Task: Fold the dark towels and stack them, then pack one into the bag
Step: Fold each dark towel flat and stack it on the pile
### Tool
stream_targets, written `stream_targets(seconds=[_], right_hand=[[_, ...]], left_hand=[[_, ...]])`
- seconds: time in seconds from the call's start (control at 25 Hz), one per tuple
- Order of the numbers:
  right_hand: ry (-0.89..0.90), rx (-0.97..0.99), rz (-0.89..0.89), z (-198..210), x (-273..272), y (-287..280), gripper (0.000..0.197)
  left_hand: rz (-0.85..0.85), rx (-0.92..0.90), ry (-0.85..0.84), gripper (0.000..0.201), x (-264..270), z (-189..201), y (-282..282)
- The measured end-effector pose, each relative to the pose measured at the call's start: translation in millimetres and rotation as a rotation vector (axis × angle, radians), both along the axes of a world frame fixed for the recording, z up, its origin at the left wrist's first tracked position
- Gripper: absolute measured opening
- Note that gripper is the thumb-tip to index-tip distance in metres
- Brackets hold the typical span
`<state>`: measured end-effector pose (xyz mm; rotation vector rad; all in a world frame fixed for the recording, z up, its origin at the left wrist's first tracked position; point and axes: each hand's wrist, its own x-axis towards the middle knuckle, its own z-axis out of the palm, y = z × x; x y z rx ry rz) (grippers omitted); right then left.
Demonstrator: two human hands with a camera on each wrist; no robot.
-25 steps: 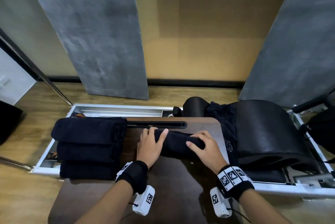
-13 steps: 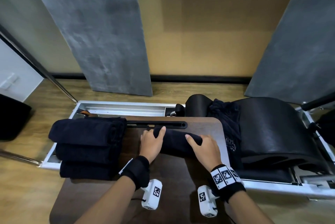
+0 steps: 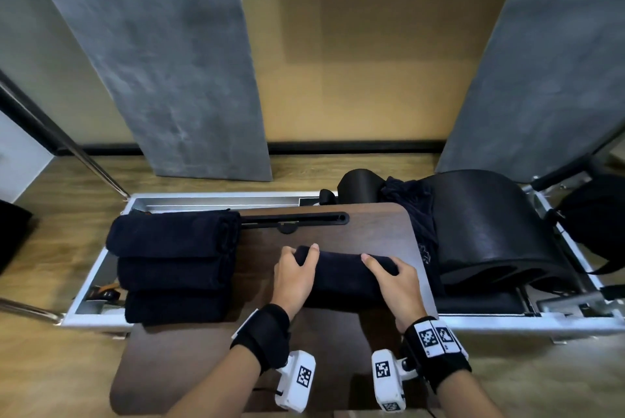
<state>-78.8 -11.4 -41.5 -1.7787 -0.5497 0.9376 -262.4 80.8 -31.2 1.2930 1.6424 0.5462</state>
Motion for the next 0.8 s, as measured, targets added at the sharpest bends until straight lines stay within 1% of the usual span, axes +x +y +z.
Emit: stream_targets(seconds=[0.04, 0.08, 0.12, 0.2, 0.32, 0.44, 0.52, 0.6, 0.68, 0.76, 0.8], right_hand=[[0.011, 0.025, -0.010, -1, -9, -8, 0.016], [0.027, 0.036, -0.011, -2, -16, -14, 0.008], [0.044, 0.034, -0.016, -2, -28, -20, 0.006], [0.066, 0.012, -0.052, -1, -54, -30, 0.009], [0.087, 0.008, -0.079, 0, -99, -42, 0.008], [0.085, 0.016, -0.060, -1, -146, -48, 0.008], [0.055, 0.031, -0.040, -3, -183, -47, 0.014], [0.024, 0.034, -0.004, -4, -223, -42, 0.027], [0.054, 0.049, 0.051, -4, -258, -36, 0.034], [0.076, 0.065, 0.104, -3, -282, -28, 0.041], [0.065, 0.062, 0.128, -1, -291, -24, 0.046]], left_hand=[[-0.001, 0.004, -0.012, 0.034, -6, 3, -8], [0.001, 0.012, -0.029, 0.029, -10, 5, -16], [0.001, 0.019, -0.052, 0.024, -20, 7, -26], [-0.006, 0.039, -0.088, 0.018, -46, 8, -44], [0.002, 0.091, -0.121, 0.016, -93, 10, -69], [0.051, 0.144, -0.130, 0.016, -144, 12, -89], [0.100, 0.187, -0.050, 0.015, -181, 12, -94], [0.157, 0.225, 0.102, 0.016, -219, 11, -92], [0.222, 0.210, 0.200, 0.019, -251, 10, -82], [0.259, 0.127, 0.195, 0.026, -274, 7, -65], [0.272, 0.071, 0.150, 0.030, -283, 4, -56]])
